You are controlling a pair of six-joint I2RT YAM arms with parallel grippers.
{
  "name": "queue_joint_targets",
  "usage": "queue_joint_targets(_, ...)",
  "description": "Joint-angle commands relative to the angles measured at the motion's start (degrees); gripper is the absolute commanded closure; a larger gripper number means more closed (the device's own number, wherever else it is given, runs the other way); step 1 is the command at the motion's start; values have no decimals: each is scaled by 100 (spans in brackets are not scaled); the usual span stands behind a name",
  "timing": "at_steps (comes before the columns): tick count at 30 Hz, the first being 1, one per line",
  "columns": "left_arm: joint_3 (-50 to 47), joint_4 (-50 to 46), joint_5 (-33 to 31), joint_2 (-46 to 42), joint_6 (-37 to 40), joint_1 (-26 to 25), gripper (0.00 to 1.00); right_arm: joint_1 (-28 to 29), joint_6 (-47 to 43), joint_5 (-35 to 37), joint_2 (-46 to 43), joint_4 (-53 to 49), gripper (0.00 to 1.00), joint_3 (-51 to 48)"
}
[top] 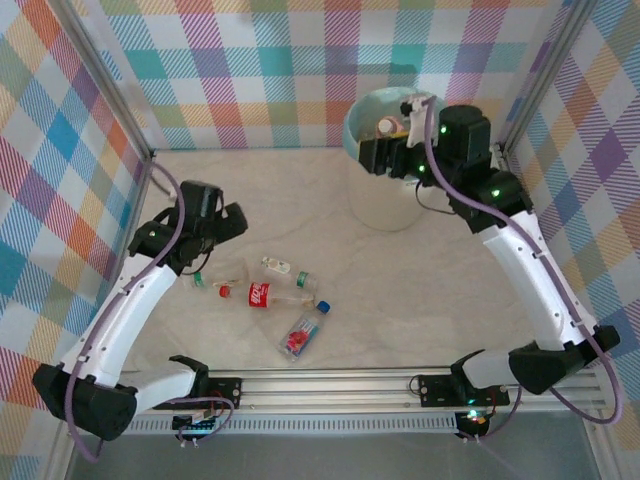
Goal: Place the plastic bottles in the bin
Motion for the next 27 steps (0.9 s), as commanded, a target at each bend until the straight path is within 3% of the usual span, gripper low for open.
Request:
queue_joint_targets(1,-510,-219,1231,-249,-1125,422,0,100,384,-101,-71,334,30,-537)
queue_joint_targets(8,-1559,-50,1883,-489,-2154,664,0,119,601,-212,-234,202,30,-1241)
queue_joint_targets(14,-2618,632,2373,-887,-3302,655,0,117,585,-116,-291,384,30,-1596)
queue_joint_targets(27,-3009,1587,2647,22,-3581,327,0,119,532,-160,-43,413,29,-1594)
